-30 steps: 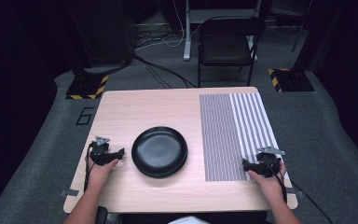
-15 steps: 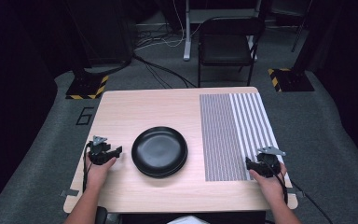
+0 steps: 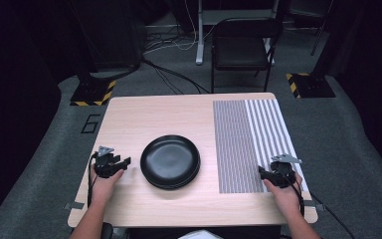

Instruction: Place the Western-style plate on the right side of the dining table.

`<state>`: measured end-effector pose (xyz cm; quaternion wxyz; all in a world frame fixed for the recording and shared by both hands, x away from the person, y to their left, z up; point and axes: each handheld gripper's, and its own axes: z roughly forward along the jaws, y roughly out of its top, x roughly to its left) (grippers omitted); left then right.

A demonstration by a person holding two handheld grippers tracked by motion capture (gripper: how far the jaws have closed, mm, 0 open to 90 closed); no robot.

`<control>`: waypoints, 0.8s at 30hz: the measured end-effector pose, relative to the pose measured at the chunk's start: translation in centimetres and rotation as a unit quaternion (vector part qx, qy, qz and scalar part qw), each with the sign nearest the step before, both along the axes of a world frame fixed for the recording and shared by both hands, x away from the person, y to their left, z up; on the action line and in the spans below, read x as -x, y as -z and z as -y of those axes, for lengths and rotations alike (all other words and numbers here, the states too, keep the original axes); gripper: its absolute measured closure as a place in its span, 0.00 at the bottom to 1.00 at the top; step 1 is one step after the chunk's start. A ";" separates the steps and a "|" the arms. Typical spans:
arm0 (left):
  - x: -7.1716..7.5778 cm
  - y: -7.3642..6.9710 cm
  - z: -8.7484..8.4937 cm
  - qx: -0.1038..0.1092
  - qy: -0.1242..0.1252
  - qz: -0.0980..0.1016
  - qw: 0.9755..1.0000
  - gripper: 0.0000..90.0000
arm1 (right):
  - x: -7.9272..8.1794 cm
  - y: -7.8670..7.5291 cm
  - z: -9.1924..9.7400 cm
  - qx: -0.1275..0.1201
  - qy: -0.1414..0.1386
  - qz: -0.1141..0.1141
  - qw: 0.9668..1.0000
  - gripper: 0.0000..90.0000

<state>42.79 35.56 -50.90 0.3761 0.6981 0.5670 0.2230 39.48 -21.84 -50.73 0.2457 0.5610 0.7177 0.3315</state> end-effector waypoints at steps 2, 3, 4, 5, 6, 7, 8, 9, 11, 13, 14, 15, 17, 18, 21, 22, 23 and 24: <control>0.1 -0.1 0.0 -0.001 0.004 -0.005 1.000 0.55 | -0.1 -0.1 -0.2 -0.002 -0.001 0.000 1.000 0.50; 0.1 -0.1 0.0 -0.001 0.004 -0.005 1.000 0.56 | -0.1 -0.1 -0.2 -0.001 -0.004 -0.001 1.000 0.51; 0.2 -0.1 0.1 0.003 0.003 -0.003 1.000 0.56 | -0.1 -0.1 -0.2 -0.001 -0.004 -0.001 1.000 0.51; 0.3 -0.2 0.2 0.004 0.004 -0.004 1.000 0.57 | -0.2 -0.1 -0.3 -0.004 -0.010 -0.001 1.000 0.54; 0.3 -0.2 0.2 0.004 0.004 -0.004 1.000 0.57 | -0.2 -0.2 -0.4 -0.008 -0.012 0.001 1.000 0.58; 0.3 -0.2 0.3 0.005 0.005 -0.003 1.000 0.58 | -0.3 -0.3 -0.5 -0.010 -0.016 0.001 1.000 0.58; 0.3 -0.2 0.3 0.005 0.005 -0.003 1.000 0.58 | -0.3 -0.4 -0.6 -0.013 -0.019 0.000 1.000 0.60; 0.4 -0.3 0.3 0.004 0.010 -0.010 1.000 0.58 | -0.4 -0.5 -0.7 -0.018 -0.022 -0.002 1.000 0.61; 0.4 -0.3 0.4 0.007 0.010 -0.010 1.000 0.59 | -0.4 -0.5 -0.9 -0.019 -0.026 -0.005 0.999 0.61; 0.5 -0.5 0.5 0.013 0.008 -0.003 1.000 0.59 | -0.4 -0.7 -1.5 -0.005 -0.037 -0.005 0.999 0.60; 0.5 -0.5 0.5 0.013 0.008 -0.003 1.000 0.59 | -0.4 -0.7 -1.5 -0.005 -0.037 -0.005 0.999 0.60; 0.6 -0.7 0.5 0.018 0.008 -0.001 1.000 0.59 | -0.4 -0.8 -1.8 0.000 -0.045 -0.005 0.999 0.60; 0.7 -0.7 0.6 0.022 0.008 0.002 1.000 0.59 | -0.4 -1.1 -2.1 -0.002 -0.047 -0.005 0.999 0.58; 0.7 -0.7 0.6 0.022 0.008 0.002 1.000 0.59 | -0.4 -1.1 -2.1 -0.002 -0.047 -0.005 0.999 0.58; 0.7 -0.9 0.8 0.032 0.015 -0.001 0.999 0.58 | -0.9 -1.8 -2.6 -0.022 -0.056 -0.009 0.998 0.58; 0.7 -0.9 0.8 0.034 0.016 -0.002 0.999 0.58 | -1.0 -2.0 -2.8 -0.026 -0.056 -0.011 0.998 0.58; 0.7 -0.9 0.9 0.036 0.017 -0.003 0.999 0.58 | -1.2 -2.1 -3.0 -0.026 -0.060 -0.008 0.998 0.59; 0.7 -0.9 0.9 0.036 0.017 -0.003 0.999 0.58 | -1.2 -2.1 -3.0 -0.026 -0.060 -0.008 0.998 0.59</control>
